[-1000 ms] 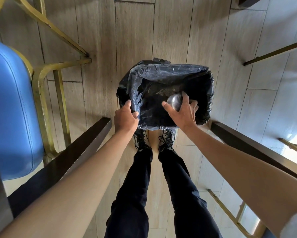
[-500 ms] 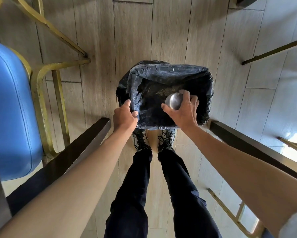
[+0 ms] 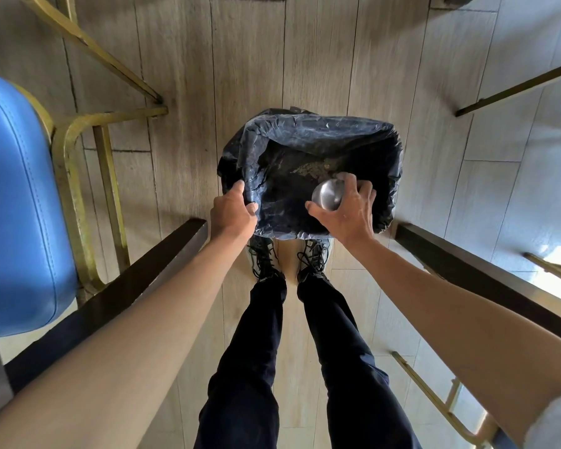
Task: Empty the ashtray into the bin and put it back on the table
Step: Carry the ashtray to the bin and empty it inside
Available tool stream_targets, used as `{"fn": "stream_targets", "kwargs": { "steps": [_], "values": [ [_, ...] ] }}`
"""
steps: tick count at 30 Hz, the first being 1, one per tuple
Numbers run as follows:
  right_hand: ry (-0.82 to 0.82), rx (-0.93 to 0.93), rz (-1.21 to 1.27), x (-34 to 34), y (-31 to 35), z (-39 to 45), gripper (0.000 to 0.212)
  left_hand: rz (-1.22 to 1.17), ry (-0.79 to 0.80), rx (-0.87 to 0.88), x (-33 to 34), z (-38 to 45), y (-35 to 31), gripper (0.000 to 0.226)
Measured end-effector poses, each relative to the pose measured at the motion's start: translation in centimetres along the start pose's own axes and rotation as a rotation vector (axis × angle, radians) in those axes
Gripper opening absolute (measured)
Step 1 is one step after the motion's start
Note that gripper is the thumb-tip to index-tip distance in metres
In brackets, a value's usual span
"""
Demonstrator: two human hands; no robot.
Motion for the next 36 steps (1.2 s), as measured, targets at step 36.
{"fn": "stream_targets", "kwargs": {
  "steps": [36],
  "values": [
    [0.407, 0.307, 1.300, -20.7, 1.1, -25.0, 0.059, -0.015, 0.360, 0.188, -4.8, -26.9, -12.1, 0.036]
  ]
}}
Point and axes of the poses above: each hand's wrist, its own z-axis towards the middle knuckle, its own x-axis out of the palm, y = z × x, the point moved 9 cm from there along z, towards the middle knuckle, and after that the axes turned 15 degrees about -z, right-handed, at the moved point
